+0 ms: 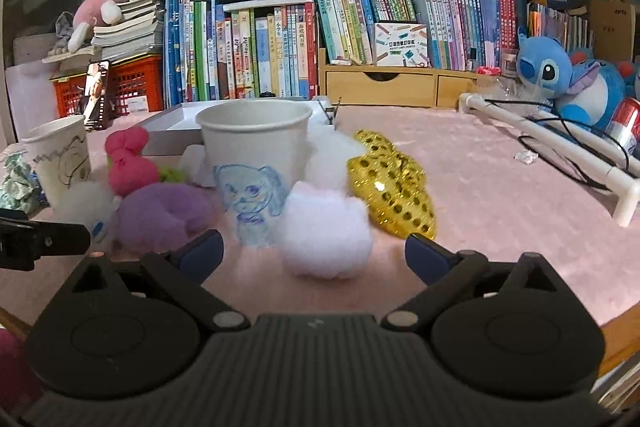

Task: Organize soft objects
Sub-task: 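Grasp the white fluffy pompom with the left tool while the right tool grasps the pink-white sock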

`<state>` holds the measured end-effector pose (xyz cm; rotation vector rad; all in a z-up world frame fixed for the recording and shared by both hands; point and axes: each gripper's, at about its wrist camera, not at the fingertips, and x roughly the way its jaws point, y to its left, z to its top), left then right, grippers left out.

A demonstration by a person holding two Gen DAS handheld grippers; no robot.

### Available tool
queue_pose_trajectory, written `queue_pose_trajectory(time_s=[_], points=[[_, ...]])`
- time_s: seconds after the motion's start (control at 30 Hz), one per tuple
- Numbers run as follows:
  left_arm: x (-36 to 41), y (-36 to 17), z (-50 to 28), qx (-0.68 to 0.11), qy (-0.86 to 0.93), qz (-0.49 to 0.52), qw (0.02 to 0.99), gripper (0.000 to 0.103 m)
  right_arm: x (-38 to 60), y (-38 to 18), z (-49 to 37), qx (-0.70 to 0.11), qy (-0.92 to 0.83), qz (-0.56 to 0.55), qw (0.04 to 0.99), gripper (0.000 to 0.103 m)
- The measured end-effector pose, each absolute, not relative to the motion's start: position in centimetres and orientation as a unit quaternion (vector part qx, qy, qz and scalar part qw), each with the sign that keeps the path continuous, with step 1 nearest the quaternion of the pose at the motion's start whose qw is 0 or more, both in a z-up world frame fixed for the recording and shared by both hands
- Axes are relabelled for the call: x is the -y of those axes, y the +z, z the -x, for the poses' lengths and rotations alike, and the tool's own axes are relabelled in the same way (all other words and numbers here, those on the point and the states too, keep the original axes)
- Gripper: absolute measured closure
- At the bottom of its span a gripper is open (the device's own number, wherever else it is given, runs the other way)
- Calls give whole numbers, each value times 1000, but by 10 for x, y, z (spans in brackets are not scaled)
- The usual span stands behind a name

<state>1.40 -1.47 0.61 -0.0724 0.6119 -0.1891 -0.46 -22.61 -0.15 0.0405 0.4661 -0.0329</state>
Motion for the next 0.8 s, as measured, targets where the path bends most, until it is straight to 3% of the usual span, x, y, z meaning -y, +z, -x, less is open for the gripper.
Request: queue_pose_trajectory(time_s=[0.13,0.47,0.8], points=[[16,2,-18,-299,-87,45,949,0,230,-4,-3,-238,-10,-30,971,7],[22,-9,-24,-303,-77,48,949,6,229,-7,-16,-241,3,-22,970,8],[32,-10,-23,-294,-73,35,952,18,227,-10,-20,-243,1,-20,970,12]])
